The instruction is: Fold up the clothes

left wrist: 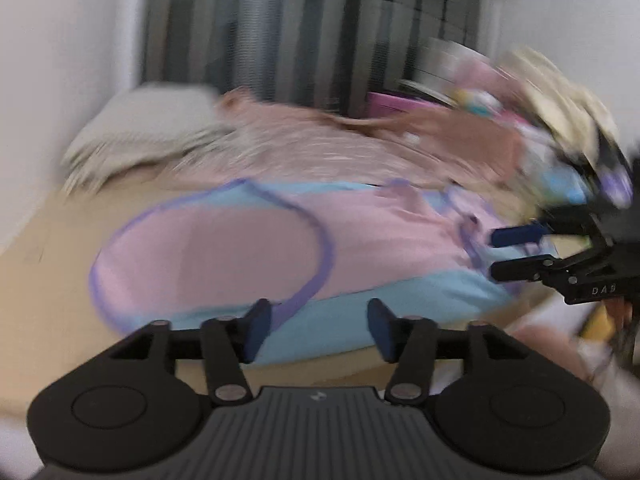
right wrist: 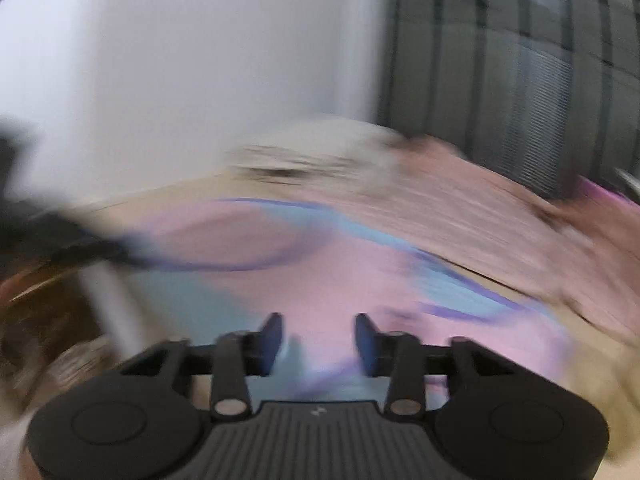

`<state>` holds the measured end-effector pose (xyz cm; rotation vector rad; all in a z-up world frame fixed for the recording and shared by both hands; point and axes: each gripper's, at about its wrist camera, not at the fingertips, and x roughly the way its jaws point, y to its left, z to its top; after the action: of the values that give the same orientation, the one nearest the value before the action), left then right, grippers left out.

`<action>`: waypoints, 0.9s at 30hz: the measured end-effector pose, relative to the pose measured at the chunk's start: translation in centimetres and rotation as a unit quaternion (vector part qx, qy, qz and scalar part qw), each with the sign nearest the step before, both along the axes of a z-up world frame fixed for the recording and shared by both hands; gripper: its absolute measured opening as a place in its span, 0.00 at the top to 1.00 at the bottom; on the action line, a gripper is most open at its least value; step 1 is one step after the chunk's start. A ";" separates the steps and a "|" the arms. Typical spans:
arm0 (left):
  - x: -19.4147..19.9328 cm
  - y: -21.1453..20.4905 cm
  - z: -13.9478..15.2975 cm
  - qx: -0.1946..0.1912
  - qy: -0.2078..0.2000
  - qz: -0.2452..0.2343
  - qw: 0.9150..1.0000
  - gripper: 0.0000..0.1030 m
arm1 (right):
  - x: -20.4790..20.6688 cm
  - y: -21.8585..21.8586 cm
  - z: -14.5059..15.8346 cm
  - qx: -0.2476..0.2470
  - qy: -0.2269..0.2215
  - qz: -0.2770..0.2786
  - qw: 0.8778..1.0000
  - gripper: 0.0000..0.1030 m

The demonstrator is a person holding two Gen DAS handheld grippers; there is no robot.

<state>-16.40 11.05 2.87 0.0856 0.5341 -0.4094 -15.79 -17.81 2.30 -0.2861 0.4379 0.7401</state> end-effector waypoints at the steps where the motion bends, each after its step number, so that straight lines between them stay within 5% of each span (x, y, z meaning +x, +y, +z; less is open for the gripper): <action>1: 0.5 -0.4 -0.3 0.015 0.001 -0.009 1.000 0.42 | -0.2 0.5 -0.4 -0.011 0.006 0.010 1.000 0.62; 4: 1.9 -0.6 -1.2 0.019 0.037 -0.020 0.999 0.43 | 0.7 0.9 -1.8 -0.027 0.034 -0.004 0.999 0.89; 8: 0.6 -0.9 -1.7 0.038 0.035 -0.032 0.998 0.39 | 0.7 -1.5 -2.2 0.032 0.078 -0.009 0.996 0.88; 12: -1.9 -1.8 -1.7 0.075 0.023 -0.072 0.994 0.34 | 0.2 -2.6 -1.9 0.039 0.099 0.016 0.994 0.88; 14: -2.9 -2.2 -1.5 0.107 -0.013 -0.082 0.991 0.34 | -0.8 -2.3 -1.3 0.004 0.049 0.033 0.998 0.78; 16: -3.0 -2.8 -1.7 0.162 -0.049 -0.088 0.982 0.33 | -1.9 -1.9 -0.6 -0.036 -0.010 0.051 0.998 0.42; 20: -1.8 -4.0 -3.2 0.248 -0.068 -0.116 0.959 0.34 | -3.0 1.4 -1.8 -0.178 -0.102 0.118 0.972 0.44; 21: -1.6 -4.2 -3.4 0.255 -0.061 -0.125 0.957 0.35 | -2.7 2.0 -2.4 -0.203 -0.108 0.122 0.965 0.51; 22: -1.4 -4.3 -3.7 0.262 -0.054 -0.134 0.954 0.41 | -2.5 2.4 -2.9 -0.222 -0.110 0.125 0.961 0.71; 24: -1.7 -4.4 -4.1 0.274 -0.056 -0.140 0.950 0.43 | -2.4 2.4 -3.4 -0.230 -0.112 0.135 0.957 0.73; 27: -2.8 -4.7 -4.8 0.307 -0.070 -0.139 0.939 0.43 | -3.0 1.8 -2.9 -0.221 -0.111 0.132 0.960 0.97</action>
<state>-19.25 6.39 -1.91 0.7948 0.4940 -0.4948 -18.78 -15.99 -0.62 -0.8526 0.3505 0.8559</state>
